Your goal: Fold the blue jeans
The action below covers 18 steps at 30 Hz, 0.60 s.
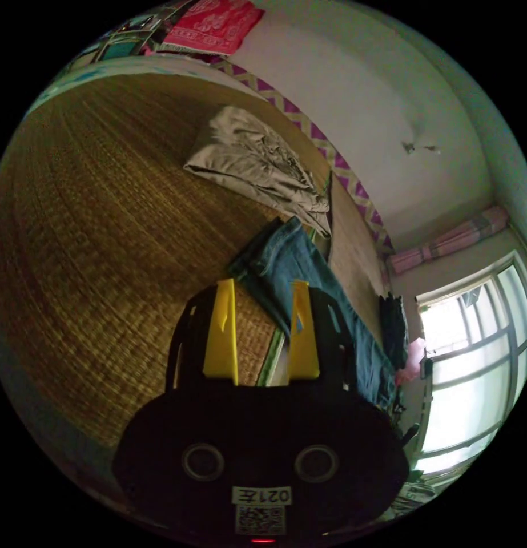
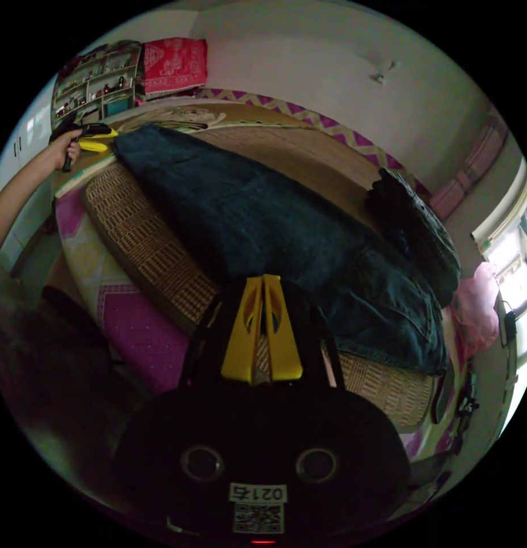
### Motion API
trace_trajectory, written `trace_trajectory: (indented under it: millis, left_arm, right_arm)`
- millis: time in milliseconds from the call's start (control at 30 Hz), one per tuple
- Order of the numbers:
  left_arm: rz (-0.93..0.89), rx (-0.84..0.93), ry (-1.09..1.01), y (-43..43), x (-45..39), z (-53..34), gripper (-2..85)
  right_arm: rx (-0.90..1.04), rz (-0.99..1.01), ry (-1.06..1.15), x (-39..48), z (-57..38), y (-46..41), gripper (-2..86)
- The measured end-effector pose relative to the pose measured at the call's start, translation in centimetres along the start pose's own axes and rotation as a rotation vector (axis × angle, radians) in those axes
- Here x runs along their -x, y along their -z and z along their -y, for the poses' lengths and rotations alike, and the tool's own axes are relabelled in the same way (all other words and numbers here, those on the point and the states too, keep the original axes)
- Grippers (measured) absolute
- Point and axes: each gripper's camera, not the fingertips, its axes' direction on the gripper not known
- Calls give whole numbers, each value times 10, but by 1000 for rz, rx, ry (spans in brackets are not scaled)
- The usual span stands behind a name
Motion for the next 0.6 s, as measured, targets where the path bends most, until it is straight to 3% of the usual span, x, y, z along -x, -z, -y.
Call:
trace_trajectory:
  millis: [100,167,300,500,600]
  left_arm:
    - [-8,-14,25,-16,3,-4,89]
    - [-65,27,65,-38,14,-11,8]
    - [-183,-40,101,-43,27,-29,-7]
    - [-230,-175,-254,-4,-80,-76,-9]
    - [-256,-198,-485,0,-165,-124,-9]
  right_arm:
    - [-3,23,-13,-8,-6,-3,-7]
    - [-6,49,-29,-20,-10,-3,-7]
    - [-11,79,-47,-40,-17,-2,-9]
    - [-64,201,-129,-104,-33,14,-10]
    - [-191,299,-268,-162,-59,43,-9]
